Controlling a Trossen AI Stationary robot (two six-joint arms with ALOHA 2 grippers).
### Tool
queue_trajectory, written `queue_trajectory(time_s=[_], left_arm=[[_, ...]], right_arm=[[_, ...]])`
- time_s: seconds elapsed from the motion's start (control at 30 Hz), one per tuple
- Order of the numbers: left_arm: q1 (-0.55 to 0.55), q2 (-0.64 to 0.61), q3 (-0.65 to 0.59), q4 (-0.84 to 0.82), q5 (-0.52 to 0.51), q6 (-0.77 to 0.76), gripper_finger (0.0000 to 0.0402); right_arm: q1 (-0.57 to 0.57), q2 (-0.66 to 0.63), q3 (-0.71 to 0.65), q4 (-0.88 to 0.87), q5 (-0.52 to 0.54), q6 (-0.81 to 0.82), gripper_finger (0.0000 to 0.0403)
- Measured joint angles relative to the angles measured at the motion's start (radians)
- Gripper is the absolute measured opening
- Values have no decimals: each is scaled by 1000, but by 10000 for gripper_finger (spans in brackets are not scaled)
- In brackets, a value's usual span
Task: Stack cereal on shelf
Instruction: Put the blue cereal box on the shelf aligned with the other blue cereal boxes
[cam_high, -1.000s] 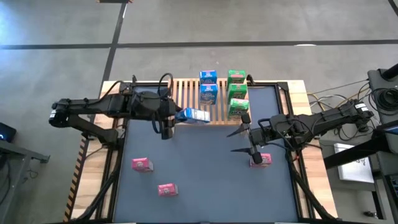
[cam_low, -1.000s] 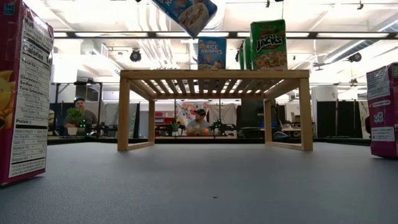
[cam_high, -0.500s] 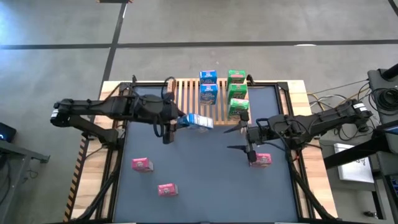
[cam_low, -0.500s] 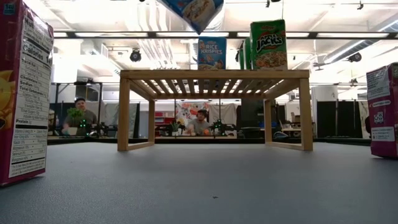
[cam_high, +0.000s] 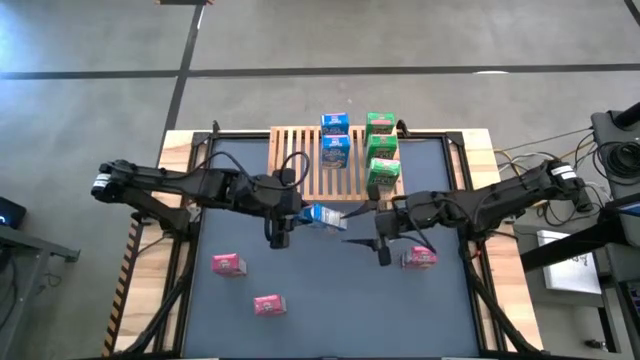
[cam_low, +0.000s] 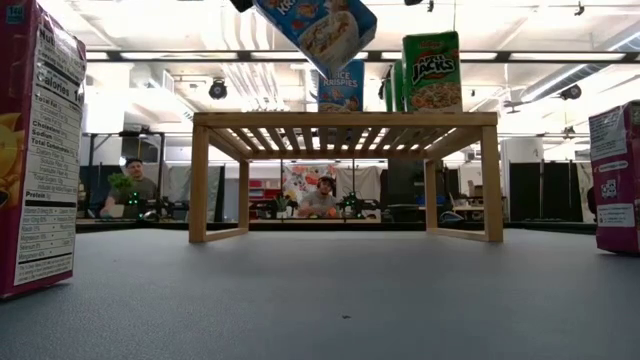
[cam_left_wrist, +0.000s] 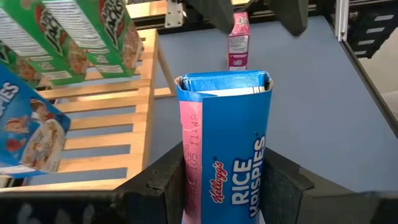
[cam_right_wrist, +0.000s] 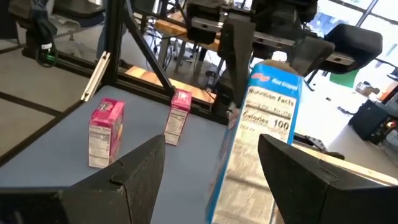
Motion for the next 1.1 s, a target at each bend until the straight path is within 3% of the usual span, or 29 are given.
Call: queue_trajectory(time_s=[0.43, 0.83, 1.1], left_arm=[[-35, 1, -2, -22, -8, -11, 118], [-49, 2, -2, -4, -2, -22, 116], [-65, 2, -2, 0, -9, -23, 116]], right_arm=[[1, 180, 125, -2, 145, 15, 247], [1, 158, 131, 1, 235, 61, 247], [0, 182, 130, -2, 234, 68, 247]])
